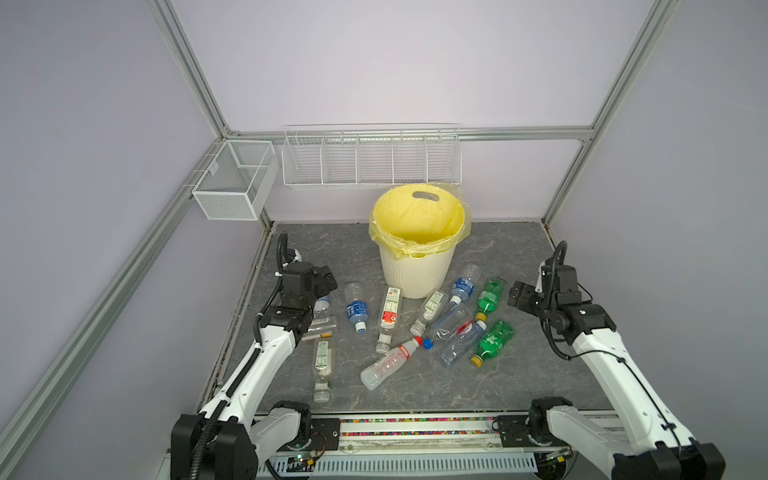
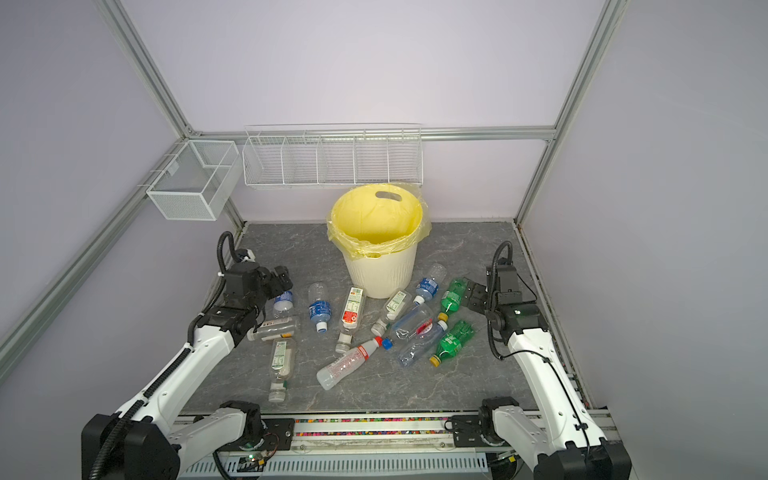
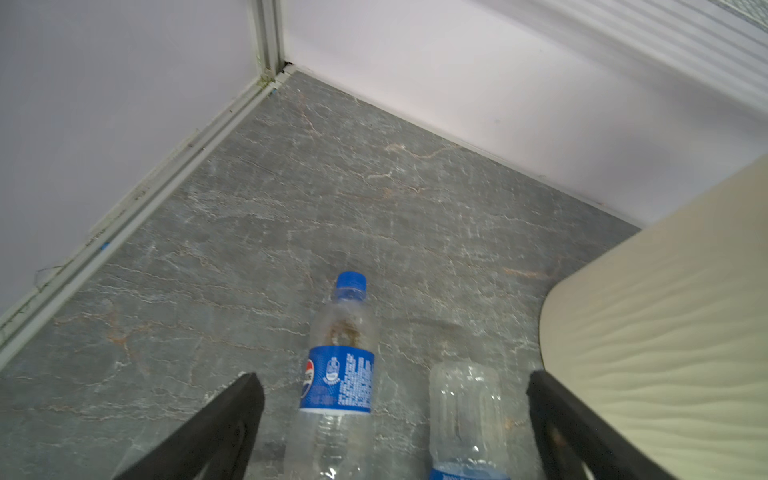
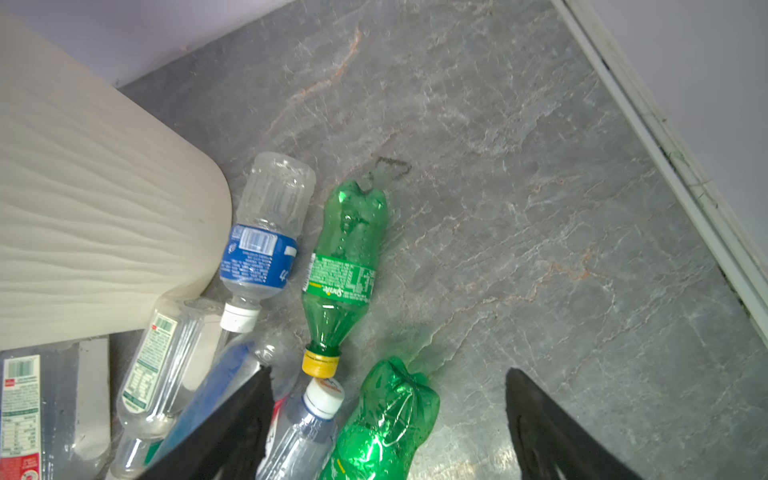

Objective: Throw the plastic bottles in the bin
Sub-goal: 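Close the right gripper on the green Sprite bottle while the left hovers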

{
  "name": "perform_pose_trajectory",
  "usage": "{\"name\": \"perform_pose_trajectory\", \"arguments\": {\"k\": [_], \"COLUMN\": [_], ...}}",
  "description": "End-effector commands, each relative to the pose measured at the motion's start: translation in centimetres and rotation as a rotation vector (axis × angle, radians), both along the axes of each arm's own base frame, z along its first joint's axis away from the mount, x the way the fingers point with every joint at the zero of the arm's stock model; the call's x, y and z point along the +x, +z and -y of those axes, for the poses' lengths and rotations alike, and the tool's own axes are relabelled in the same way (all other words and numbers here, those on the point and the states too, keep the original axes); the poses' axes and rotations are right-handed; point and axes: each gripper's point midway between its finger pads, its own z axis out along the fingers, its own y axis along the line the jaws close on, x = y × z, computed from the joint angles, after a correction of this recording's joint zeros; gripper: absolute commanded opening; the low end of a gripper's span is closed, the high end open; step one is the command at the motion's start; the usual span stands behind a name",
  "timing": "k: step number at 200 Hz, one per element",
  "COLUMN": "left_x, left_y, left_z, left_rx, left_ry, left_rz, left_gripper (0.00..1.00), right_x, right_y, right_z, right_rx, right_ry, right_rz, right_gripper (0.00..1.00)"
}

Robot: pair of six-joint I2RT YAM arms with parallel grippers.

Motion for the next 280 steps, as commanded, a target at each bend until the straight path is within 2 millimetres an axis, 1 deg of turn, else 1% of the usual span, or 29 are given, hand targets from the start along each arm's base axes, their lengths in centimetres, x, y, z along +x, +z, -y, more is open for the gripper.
{"name": "perform_pose_trajectory", "arguments": {"k": [1,28,37,50,64,84,96,113,129,140,153,171,191,207,252,255,280], "left_x": [-1.4,-2.6,-3.2,-4.7,-6.5,-8.7,-9.9,-11.6,-12.4,-12.5,-12.5,-12.0,-11.3,-10.9,-10.2,-10.2,-10.1], "left_y": [-1.1,-2.5,-2.5,-2.2,-1.8,-2.8,-3.3,-3.9,-4.0,-4.0,-3.8,-3.2,-2.3,-1.9,-2.6,-2.7,-3.2], "left_z": [2.3,4.7,5.5,7.0,9.1,11.4,12.2,13.0,13.4,13.6,13.4,13.2,13.1,13.5,14.4,14.4,14.6], "left_rx": [-0.085,-0.118,-0.120,-0.104,-0.068,-0.027,-0.018,-0.013,-0.023,-0.034,-0.030,-0.007,0.018,0.026,0.026,0.028,0.043], "left_ry": [-0.080,-0.186,-0.216,-0.275,-0.361,-0.455,-0.493,-0.528,-0.550,-0.560,-0.553,-0.545,-0.534,-0.549,-0.574,-0.577,-0.587], "left_rz": [-0.094,-0.162,-0.176,-0.180,-0.176,-0.228,-0.268,-0.298,-0.277,-0.260,-0.253,-0.219,-0.189,-0.177,-0.156,-0.156,-0.166], "left_gripper": [0.99,0.99,0.99,0.99,0.99,0.99,0.99,0.99,0.99,0.99,0.99,0.99,0.99,0.99,0.99,0.99,0.99], "right_x": [-2.1,-3.5,-3.9,-4.4,-5.1,-5.8,-6.0,-6.4,-7.0,-7.4,-7.9,-8.5,-8.7,-8.7,-8.3,-8.3,-7.8], "right_y": [-2.6,-4.4,-4.9,-5.5,-5.6,-5.6,-5.6,-5.4,-5.7,-6.2,-7.1,-8.3,-8.9,-9.0,-9.3,-9.3,-10.1], "right_z": [-0.5,-0.7,-1.0,-1.1,-1.3,-1.5,-1.7,-1.7,-1.7,-1.8,-1.6,-1.7,-2.3,-2.7,-2.9,-3.5,-4.0], "right_rx": [0.038,0.055,0.064,0.074,0.078,0.094,0.112,0.123,0.135,0.147,0.154,0.162,0.195,0.222,0.243,0.243,0.242], "right_ry": [-0.003,-0.009,-0.001,0.007,0.017,0.023,0.025,0.014,-0.009,-0.027,-0.061,-0.084,-0.094,-0.103,-0.148,-0.127,-0.125], "right_rz": [-0.101,-0.179,-0.190,-0.197,-0.202,-0.189,-0.173,-0.171,-0.196,-0.209,-0.236,-0.287,-0.303,-0.299,-0.301,-0.304,-0.327], "right_gripper": [0.88,0.88,0.88,0.89,0.88,0.88,0.89,0.88,0.88,0.88,0.88,0.88,0.88,0.88,0.88,0.89,0.89]}}
